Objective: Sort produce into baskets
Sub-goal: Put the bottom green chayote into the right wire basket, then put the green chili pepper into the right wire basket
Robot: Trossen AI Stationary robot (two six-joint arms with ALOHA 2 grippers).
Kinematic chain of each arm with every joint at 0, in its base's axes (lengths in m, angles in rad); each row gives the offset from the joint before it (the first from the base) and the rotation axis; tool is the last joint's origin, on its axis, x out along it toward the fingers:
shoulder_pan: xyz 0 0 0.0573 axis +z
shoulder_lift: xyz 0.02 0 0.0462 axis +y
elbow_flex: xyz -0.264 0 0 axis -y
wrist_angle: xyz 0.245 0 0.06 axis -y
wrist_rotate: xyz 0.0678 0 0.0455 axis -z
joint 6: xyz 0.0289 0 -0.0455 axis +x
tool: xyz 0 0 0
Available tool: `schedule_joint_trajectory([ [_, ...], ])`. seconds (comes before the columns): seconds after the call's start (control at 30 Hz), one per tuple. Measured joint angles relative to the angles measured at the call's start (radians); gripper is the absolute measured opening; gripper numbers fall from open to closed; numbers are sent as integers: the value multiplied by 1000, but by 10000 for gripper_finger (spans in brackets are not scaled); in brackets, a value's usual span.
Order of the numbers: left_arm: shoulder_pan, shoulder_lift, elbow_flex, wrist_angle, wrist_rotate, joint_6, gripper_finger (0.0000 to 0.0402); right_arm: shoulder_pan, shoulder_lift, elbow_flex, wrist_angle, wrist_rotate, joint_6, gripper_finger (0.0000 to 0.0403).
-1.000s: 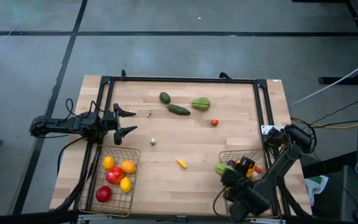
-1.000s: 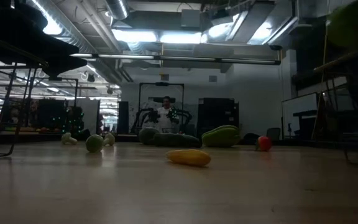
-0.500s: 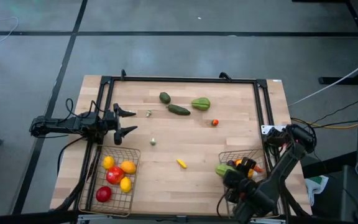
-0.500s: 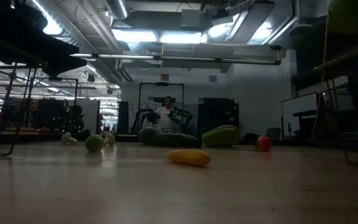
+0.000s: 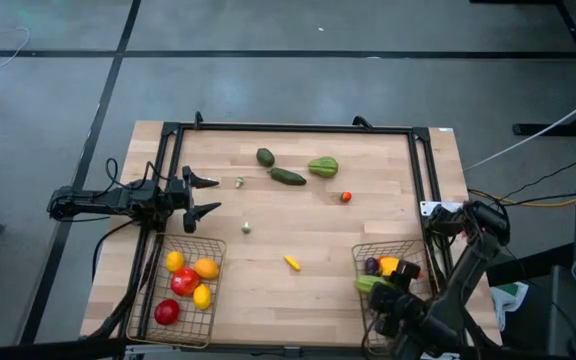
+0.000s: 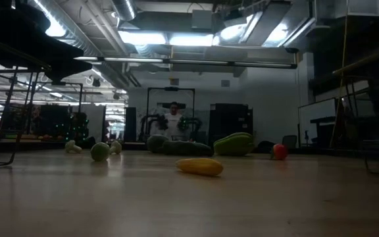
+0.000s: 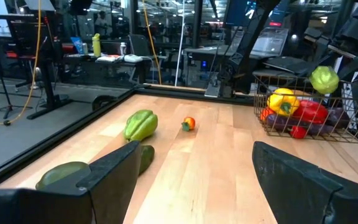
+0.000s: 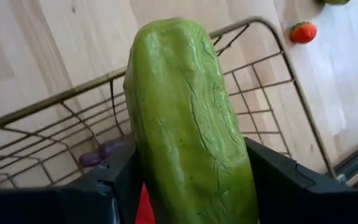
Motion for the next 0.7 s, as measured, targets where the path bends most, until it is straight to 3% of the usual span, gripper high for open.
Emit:
schedule_joint_trajectory([
  [0.13,0,0,0,0,0,0,306,11,0,-17,0,-41,18,251],
  [0.3,0,0,0,0,0,0,306,12,1,-67,1,-125,63,309],
  [0.53,0,0,0,0,0,0,306,11,1,-71,2,-95,66,386],
  [0.7,0,0,0,0,0,0,306,3,0,-8,0,33,50,392],
])
